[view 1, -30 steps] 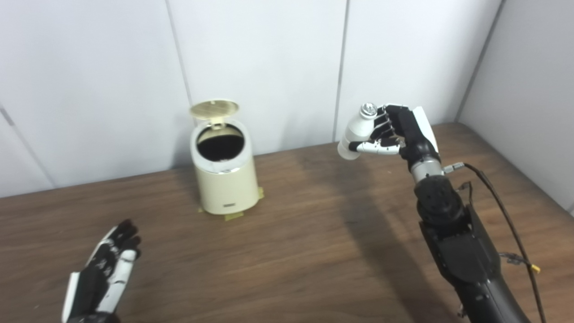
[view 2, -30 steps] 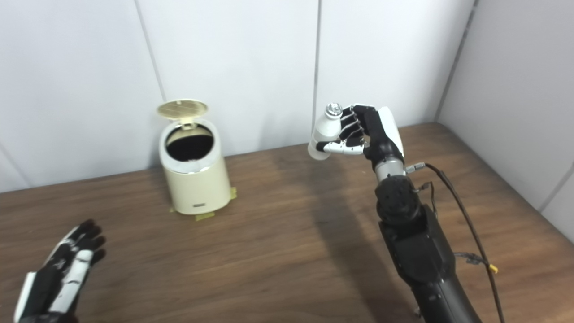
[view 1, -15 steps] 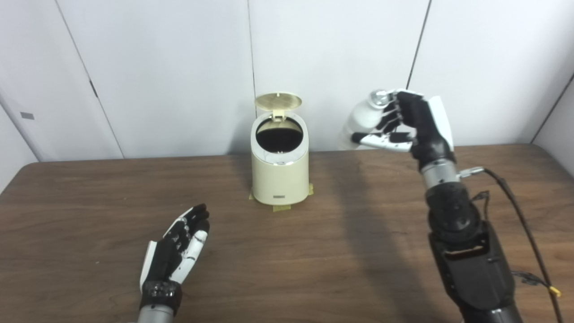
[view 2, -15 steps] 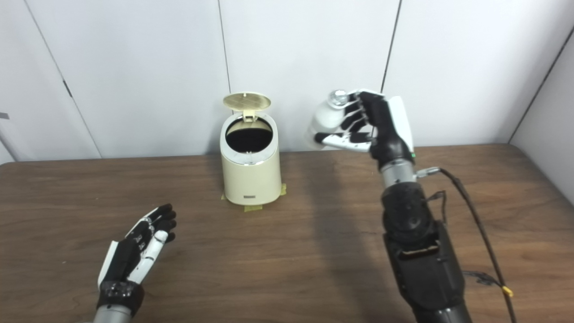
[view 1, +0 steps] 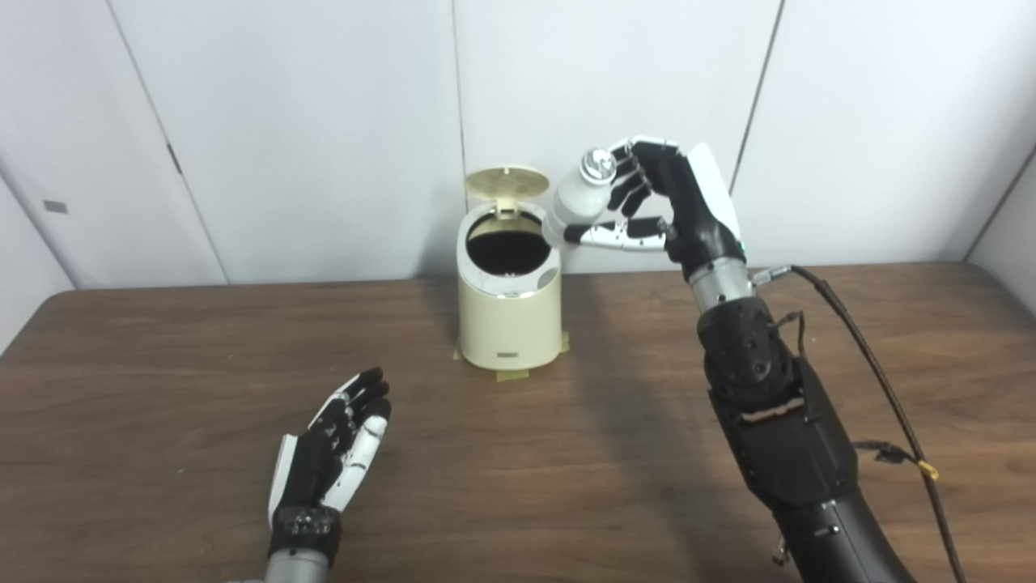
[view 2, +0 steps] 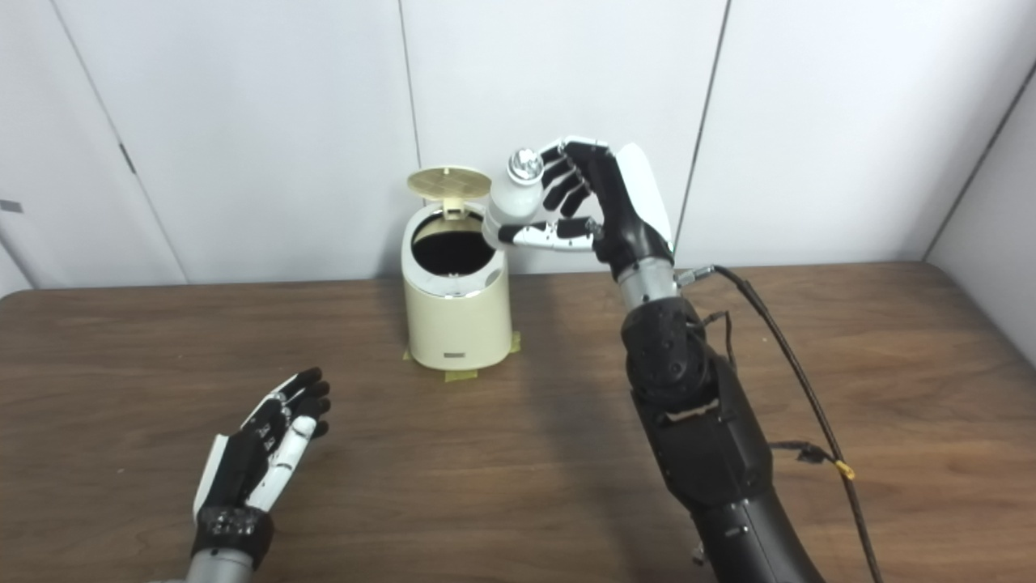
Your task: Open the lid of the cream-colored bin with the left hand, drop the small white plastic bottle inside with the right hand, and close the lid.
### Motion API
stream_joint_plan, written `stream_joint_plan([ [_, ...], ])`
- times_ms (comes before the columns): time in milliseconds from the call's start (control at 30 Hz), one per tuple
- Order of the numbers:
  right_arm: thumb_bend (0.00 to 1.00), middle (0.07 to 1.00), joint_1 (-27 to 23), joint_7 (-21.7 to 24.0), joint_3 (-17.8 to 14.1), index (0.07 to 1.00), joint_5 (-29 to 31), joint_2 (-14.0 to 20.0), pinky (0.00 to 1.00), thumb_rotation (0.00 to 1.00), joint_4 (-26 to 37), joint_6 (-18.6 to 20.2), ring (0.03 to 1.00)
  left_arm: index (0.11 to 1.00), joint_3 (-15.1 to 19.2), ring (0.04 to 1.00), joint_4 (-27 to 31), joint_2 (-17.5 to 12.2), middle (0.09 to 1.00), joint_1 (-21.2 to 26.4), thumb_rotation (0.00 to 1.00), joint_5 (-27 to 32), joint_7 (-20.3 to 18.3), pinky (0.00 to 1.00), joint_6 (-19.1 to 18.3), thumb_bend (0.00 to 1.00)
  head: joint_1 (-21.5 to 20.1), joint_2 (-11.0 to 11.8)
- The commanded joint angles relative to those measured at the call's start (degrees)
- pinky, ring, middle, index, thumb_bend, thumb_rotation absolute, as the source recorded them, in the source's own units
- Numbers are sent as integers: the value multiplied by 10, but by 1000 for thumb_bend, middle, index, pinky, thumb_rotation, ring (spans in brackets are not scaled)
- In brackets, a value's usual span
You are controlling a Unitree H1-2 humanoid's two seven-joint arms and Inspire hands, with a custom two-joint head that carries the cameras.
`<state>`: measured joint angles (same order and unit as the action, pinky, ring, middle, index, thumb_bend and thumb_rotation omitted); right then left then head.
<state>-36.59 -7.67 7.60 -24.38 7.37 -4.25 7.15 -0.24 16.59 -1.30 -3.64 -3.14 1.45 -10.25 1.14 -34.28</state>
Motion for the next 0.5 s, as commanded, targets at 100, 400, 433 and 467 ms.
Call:
stream_joint_plan([
  [100, 522, 496, -51, -13, 0, 482, -3, -9, 343, 0, -24, -46, 428, 864, -8, 831, 3, 10, 839, 1, 598, -4, 3, 791, 22, 569, 6, 0],
  [400, 522, 492, -83, -11, 10, 489, 0, -20, 347, 0, -81, -82, 426, 873, -15, 836, 10, 15, 847, -1, 582, -7, 7, 797, 18, 559, 16, -3],
  [433, 522, 493, -85, -11, 13, 485, -3, -21, 350, 0, -84, -84, 429, 871, -17, 835, 10, 15, 846, -1, 588, -9, 8, 795, 18, 556, 20, -4],
  [467, 522, 495, -87, -11, 15, 481, -5, -22, 353, 0, -87, -87, 430, 870, -18, 836, 11, 16, 846, 0, 588, -10, 8, 796, 18, 553, 22, -5],
])
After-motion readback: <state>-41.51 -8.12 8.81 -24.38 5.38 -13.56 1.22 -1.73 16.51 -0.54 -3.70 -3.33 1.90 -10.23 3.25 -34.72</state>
